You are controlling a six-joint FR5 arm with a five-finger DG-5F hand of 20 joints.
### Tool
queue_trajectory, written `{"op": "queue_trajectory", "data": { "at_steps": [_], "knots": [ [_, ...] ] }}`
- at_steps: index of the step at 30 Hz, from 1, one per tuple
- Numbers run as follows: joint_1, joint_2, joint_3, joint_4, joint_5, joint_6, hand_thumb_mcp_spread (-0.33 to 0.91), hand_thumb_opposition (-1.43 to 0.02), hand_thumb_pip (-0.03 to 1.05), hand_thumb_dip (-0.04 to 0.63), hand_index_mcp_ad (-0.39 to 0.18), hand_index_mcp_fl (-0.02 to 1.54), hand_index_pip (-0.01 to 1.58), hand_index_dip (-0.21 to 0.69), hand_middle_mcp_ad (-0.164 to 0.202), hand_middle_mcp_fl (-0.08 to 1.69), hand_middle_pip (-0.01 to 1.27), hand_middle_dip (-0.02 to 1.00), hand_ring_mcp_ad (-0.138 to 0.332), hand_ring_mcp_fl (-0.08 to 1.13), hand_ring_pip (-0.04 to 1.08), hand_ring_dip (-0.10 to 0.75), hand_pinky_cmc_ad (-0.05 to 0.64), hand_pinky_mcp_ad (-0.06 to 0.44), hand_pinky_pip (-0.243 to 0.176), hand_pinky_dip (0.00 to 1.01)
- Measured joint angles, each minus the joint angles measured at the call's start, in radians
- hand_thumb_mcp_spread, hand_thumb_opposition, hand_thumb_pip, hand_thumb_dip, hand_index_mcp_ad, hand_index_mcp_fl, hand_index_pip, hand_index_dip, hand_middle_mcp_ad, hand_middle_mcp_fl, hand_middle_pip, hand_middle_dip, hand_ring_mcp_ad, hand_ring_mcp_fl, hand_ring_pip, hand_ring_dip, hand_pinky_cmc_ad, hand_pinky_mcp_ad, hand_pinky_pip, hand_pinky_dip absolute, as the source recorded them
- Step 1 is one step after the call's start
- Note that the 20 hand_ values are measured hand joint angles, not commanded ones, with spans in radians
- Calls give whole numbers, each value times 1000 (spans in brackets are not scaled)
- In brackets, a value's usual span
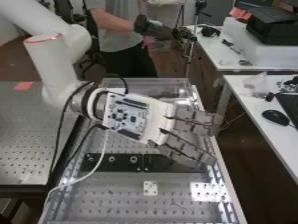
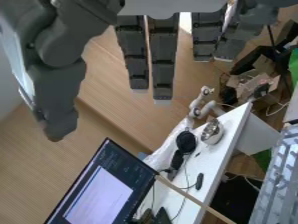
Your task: Grab the chopstick and place it in the clear container
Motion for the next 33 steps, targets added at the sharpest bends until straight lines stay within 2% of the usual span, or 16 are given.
{"op": "queue_trajectory", "data": {
  "at_steps": [3, 6, 10, 13, 16, 22, 26, 30, 31, 33],
  "knots": [
    [-1, -22, 21, -10, 8, 56, 365, -738, 703, 227, 24, 393, 113, 330, 94, 450, 129, 511, 229, 37, 79, 72, 171, 180, -136, 291],
    [-2, -45, 45, -29, 11, 108, 375, -757, 747, 290, 24, 391, 278, 297, 91, 447, 133, 527, 232, 61, 87, 98, 162, 180, -136, 291],
    [-3, -85, 88, -80, 8, 175, 393, -771, 801, 347, -7, 353, 543, 236, 94, 447, 138, 557, 227, 70, 84, 126, 162, 180, -136, 274],
    [-2, -105, 110, -105, 2, 187, 393, -785, 803, 370, -7, 374, 693, 202, 94, 449, 145, 557, 227, 79, 79, 148, 162, 180, -136, 265],
    [-1, -116, 126, -125, -2, 186, 394, -801, 803, 370, -21, 387, 761, 175, 94, 449, 180, 557, 223, 86, 84, 157, 166, 183, -136, 253],
    [2, -146, 161, -167, -7, 190, 405, -801, 775, 370, -38, 410, 801, 157, 91, 468, 237, 569, 222, 131, 82, 166, 148, 182, -136, 220],
    [6, -157, 175, -188, -9, 196, 428, -798, 754, 370, -38, 410, 801, 157, 91, 510, 269, 574, 222, 161, 84, 202, 148, 182, -129, 190],
    [9, -169, 187, -200, -17, 210, 435, -801, 742, 370, -59, 405, 754, 157, 91, 555, 325, 574, 199, 197, 84, 215, 147, 182, -126, 190],
    [9, -173, 190, -203, -20, 216, 447, -801, 742, 370, -63, 408, 738, 157, 89, 548, 337, 571, 180, 192, 87, 213, 150, 182, -124, 190],
    [10, -177, 194, -206, -27, 227, 459, -801, 742, 370, -63, 405, 733, 154, 93, 588, 358, 576, 182, 213, 87, 220, 152, 180, -126, 187]
  ]
}}
